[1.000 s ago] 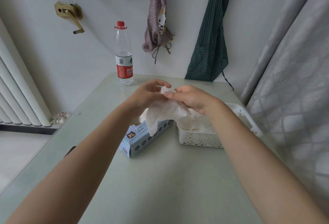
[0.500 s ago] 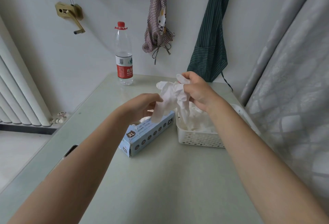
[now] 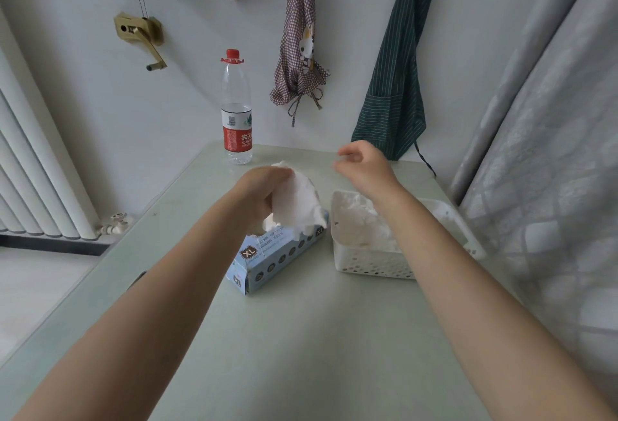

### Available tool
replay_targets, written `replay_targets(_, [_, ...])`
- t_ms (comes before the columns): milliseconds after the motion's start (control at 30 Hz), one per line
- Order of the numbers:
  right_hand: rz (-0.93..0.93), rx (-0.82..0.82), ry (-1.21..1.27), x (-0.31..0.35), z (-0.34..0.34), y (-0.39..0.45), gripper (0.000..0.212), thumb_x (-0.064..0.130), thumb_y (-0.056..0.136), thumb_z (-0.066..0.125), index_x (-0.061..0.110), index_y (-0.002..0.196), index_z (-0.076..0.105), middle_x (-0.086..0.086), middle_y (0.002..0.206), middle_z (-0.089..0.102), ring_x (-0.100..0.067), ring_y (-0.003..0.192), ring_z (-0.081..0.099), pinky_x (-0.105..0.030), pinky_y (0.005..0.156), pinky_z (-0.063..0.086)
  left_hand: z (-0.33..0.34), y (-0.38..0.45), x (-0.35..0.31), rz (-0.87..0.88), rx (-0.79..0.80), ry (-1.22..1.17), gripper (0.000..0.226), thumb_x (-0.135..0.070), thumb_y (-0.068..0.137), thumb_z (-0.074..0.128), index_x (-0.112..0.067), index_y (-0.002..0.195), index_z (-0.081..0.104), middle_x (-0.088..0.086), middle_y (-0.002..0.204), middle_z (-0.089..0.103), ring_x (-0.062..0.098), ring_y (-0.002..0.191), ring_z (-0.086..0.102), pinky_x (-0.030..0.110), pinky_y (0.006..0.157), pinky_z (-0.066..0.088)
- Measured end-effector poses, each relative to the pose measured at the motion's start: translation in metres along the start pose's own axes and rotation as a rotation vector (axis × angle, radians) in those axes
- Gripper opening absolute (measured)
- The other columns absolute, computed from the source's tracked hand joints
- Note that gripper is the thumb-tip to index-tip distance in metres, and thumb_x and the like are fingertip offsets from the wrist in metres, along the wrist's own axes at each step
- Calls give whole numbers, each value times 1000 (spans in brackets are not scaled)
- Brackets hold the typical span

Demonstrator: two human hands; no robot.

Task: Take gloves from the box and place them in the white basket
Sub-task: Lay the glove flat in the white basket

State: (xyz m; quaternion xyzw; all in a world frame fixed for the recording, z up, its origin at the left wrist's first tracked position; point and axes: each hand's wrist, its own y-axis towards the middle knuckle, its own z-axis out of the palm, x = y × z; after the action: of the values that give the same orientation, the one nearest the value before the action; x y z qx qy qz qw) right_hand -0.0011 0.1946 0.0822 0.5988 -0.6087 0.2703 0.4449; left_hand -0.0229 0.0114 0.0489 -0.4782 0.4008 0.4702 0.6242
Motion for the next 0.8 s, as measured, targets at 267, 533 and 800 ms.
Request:
replay_targets(267, [-407,303,-673,20,12,-28,73,50,63,84,32,120,43,4,125,39,-15,116,36,-36,93,37,11,-9,-19,3,51,-384,20,17,93,27,6,99,42,25,94,52,30,70,68,33,53,59])
replay_targets(533, [-540,-48,-581,10,17,-21,10,14,87,63,14,93,55,-2,101,52,-19,90,51,-34,74,45,13,-10,-20,-68,110,-363,16,16,92,35,5,98,46,32,112,53,41,100,67,38,74,62])
replay_targets(800, [-265,-41,-300,28,4,-15,16,7,90,39,10,85,54,-2,82,55,-15,70,45,-28,59,39,14,-13,-18,166,-222,249,36,-28,78,64,-11,108,57,6,96,56,21,87,56,31,70,48])
